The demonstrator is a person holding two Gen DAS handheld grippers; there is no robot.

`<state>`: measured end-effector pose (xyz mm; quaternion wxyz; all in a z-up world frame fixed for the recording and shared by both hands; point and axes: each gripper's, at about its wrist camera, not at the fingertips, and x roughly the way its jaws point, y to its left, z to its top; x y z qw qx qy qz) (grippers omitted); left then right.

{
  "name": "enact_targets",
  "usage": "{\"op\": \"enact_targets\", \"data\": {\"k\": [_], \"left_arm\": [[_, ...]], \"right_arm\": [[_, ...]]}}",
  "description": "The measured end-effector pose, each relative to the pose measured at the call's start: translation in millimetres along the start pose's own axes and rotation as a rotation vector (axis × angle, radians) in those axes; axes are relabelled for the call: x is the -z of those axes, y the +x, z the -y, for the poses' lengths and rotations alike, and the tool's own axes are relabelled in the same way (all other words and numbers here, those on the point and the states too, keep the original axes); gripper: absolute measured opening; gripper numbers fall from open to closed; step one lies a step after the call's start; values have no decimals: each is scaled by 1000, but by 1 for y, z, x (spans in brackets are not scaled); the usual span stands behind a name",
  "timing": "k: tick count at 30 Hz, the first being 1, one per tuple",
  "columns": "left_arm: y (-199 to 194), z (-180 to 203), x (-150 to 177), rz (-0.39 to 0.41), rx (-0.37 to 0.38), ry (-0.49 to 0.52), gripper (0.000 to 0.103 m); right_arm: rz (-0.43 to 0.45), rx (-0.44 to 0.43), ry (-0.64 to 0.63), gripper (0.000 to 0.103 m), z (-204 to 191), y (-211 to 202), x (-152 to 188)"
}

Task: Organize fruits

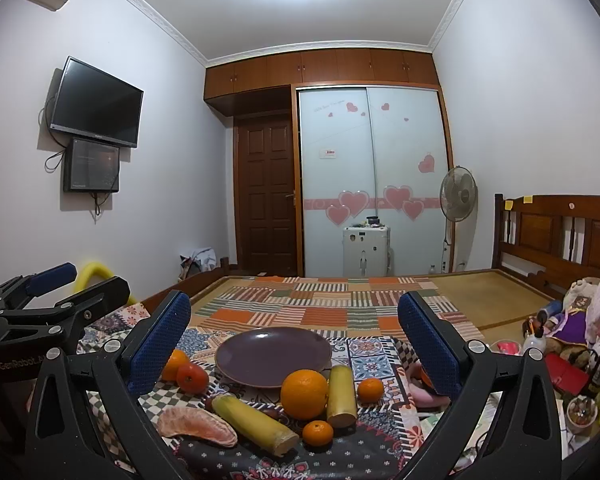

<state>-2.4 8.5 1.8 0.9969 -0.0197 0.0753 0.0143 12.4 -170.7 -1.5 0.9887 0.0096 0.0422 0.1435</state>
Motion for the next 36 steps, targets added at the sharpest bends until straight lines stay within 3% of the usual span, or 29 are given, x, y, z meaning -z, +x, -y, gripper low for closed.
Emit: {"op": "enact_targets", "data": {"k": [36], "left_arm": [[4, -2, 5, 9, -4, 3, 103]], "right_arm": [[-35, -22, -8, 103, -2, 9, 8]]}}
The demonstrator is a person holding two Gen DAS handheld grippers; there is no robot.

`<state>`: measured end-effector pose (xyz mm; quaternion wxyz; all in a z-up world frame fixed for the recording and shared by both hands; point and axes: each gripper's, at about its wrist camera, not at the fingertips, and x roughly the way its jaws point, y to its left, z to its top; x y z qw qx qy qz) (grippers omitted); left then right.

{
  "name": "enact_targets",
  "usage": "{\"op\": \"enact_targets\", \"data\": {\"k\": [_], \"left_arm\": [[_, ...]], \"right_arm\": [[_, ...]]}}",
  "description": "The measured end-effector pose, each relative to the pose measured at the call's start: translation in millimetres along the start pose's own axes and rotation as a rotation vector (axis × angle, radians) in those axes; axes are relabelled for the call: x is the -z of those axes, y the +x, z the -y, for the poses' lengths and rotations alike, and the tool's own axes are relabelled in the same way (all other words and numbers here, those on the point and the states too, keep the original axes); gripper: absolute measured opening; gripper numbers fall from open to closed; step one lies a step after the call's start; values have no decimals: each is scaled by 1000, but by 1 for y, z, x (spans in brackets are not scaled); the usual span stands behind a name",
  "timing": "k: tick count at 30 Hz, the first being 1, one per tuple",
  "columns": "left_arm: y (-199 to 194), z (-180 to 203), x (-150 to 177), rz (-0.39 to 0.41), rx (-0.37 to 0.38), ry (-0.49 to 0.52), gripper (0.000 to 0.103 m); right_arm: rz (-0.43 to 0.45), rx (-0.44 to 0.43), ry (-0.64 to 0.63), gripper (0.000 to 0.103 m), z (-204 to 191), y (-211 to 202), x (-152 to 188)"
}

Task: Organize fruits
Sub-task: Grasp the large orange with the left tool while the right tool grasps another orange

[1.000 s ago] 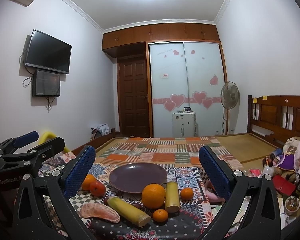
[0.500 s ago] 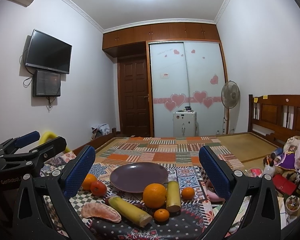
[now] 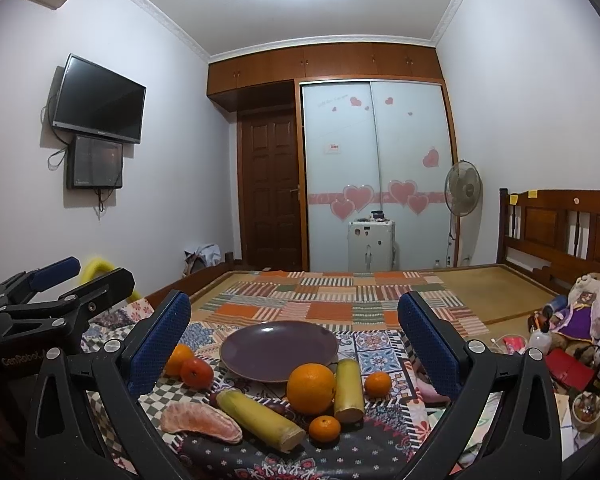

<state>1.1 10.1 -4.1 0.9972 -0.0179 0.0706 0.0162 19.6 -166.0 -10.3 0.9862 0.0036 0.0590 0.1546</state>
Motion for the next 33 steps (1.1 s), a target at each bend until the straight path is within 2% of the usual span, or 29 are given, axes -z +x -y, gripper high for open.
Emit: {"op": "enact_targets", "data": {"k": [4, 6, 12, 14, 17, 21, 28, 31, 33], "left_arm": [[11, -3, 8, -32, -3, 13, 100], [19, -6, 13, -68, -2, 18, 88], [47, -24, 29, -183, -10, 10, 70], [57, -33, 36, -223, -20, 15, 67], [72, -46, 45, -283, -22, 6, 63], [96, -68, 57, -374, -26, -13, 56], [132, -92, 72, -506, -16, -50, 56], [144, -96, 74, -527, -25, -38, 57], [152, -98, 75, -542, -34, -29, 62]], "right_arm": [[-35, -12, -8, 103, 2, 9, 9], [-62, -15, -11, 102, 4, 16, 15], [-186, -29, 2, 78, 19, 42, 32], [-228, -36, 5, 71, 24, 52, 38], [-289, -53, 16, 65, 32, 64, 45], [-345, -75, 14, 65, 37, 78, 52], [-419, -107, -2, 65, 38, 103, 60], [-449, -128, -1, 65, 39, 111, 60], [-467, -136, -4, 65, 39, 117, 62]]}}
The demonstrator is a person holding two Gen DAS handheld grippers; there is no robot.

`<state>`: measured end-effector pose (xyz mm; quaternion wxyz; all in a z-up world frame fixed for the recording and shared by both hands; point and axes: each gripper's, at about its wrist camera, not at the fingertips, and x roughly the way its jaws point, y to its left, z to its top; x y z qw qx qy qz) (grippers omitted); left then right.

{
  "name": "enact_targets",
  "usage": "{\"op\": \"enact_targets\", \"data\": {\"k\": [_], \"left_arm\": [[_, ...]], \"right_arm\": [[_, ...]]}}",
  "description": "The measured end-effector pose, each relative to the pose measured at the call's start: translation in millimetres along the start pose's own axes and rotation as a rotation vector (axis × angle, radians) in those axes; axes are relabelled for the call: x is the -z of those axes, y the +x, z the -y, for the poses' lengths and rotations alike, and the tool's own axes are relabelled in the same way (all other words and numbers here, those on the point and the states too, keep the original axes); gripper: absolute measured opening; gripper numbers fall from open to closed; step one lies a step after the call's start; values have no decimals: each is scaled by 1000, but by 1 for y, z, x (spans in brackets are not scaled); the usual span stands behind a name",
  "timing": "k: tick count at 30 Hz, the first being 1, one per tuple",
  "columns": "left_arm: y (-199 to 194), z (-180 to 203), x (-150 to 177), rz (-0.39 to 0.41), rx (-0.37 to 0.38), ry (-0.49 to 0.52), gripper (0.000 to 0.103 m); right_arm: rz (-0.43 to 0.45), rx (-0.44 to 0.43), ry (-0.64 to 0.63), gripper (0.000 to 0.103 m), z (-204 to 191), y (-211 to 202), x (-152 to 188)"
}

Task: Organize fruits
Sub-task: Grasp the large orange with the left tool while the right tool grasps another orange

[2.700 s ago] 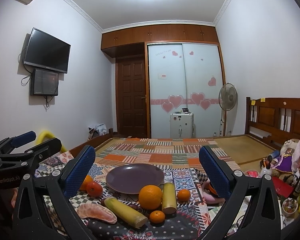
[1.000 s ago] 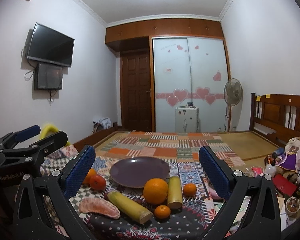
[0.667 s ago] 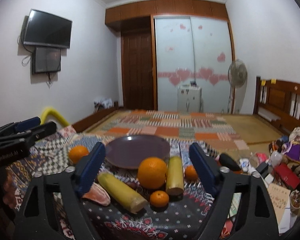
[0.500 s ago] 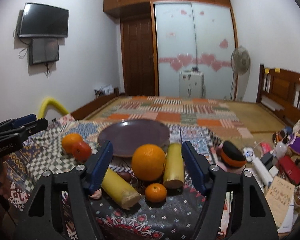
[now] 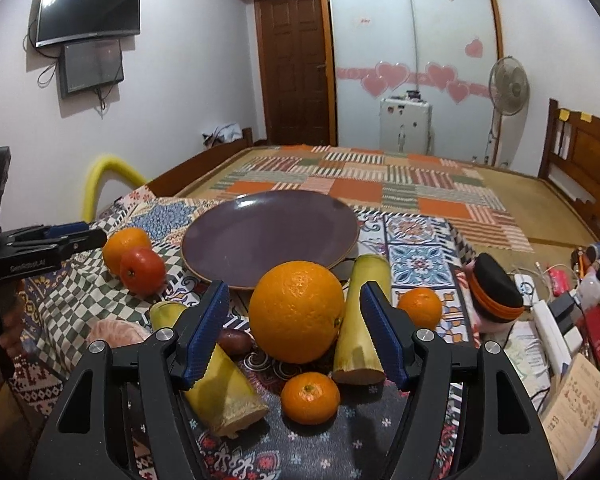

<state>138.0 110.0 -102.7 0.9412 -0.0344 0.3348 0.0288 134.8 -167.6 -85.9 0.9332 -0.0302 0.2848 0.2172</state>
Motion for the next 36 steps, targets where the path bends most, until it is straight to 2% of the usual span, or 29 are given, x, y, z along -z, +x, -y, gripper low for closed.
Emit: {"op": "enact_targets", "data": {"k": [4, 7, 12, 20, 30, 36], "left_arm": [[14, -1, -6, -33, -17, 12, 64], [23, -1, -8, -51, -31, 22, 64], [33, 0, -9, -83, 2, 17, 64], [46, -1, -14, -99, 33, -1, 64], [56, -1, -18, -112, 40, 6, 65], [57, -3, -19, -118, 64, 25, 61]], "right_arm": [[-39, -16, -4, 64, 2, 11, -3], [-68, 2, -18, 57, -3, 18, -5], [-87, 44, -53, 57, -6, 20, -5], [-141, 56, -40, 59, -3, 30, -3], [-125, 60, -31, 55, -3, 29, -5], [-123, 23, -19, 55, -4, 27, -5]]}}
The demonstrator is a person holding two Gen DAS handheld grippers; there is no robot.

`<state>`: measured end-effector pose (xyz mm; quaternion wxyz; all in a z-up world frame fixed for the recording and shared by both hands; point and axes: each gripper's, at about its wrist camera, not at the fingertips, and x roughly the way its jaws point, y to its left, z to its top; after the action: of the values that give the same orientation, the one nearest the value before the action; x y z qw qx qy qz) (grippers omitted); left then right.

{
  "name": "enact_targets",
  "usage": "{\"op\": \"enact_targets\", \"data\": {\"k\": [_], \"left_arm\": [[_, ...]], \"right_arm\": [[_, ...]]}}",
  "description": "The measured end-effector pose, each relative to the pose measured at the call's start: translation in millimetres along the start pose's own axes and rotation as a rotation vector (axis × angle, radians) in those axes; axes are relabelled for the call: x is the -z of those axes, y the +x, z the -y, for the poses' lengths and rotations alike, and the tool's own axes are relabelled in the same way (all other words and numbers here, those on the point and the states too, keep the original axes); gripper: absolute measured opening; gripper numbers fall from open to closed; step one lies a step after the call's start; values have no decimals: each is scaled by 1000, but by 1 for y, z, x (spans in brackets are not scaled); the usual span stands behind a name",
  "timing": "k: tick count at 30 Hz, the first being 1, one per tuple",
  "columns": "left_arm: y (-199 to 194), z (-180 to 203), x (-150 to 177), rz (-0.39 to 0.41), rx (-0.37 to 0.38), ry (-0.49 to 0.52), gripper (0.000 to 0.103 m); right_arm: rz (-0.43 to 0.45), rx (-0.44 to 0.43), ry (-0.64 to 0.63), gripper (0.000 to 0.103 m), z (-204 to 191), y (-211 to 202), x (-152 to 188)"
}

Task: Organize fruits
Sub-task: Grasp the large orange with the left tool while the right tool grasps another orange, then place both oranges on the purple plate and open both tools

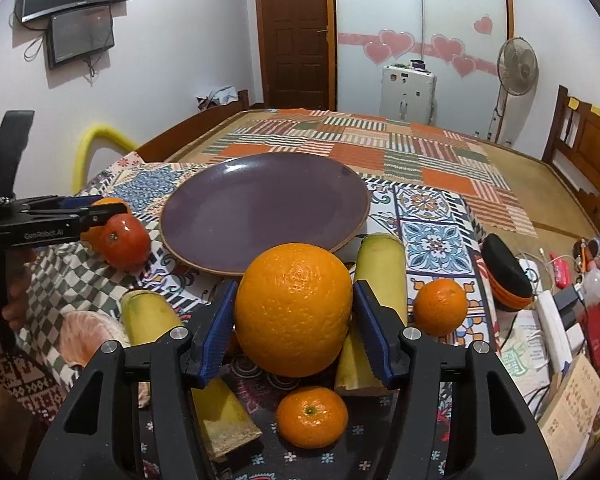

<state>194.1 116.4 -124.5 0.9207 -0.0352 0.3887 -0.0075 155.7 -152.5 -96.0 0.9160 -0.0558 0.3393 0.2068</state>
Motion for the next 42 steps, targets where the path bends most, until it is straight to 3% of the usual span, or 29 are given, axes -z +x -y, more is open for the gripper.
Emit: {"op": "enact_targets", "data": {"k": [9, 17, 23, 28, 42], "left_arm": [[-20, -10, 9, -31, 0, 23, 59], [-34, 6, 22, -17, -55, 131, 60], [-15, -2, 22, -57, -47, 78, 66], [-9, -18, 21, -46, -12, 2, 63], [-28, -12, 19, 37, -58, 38, 60]], "right_arm": [[42, -16, -1, 55, -3, -9, -5], [47, -39, 17, 55, -1, -10, -5], [48, -33, 8, 55, 0, -10, -6], [58, -29, 9, 55, 4, -12, -10], [71, -30, 8, 55, 7, -12, -16]]}}
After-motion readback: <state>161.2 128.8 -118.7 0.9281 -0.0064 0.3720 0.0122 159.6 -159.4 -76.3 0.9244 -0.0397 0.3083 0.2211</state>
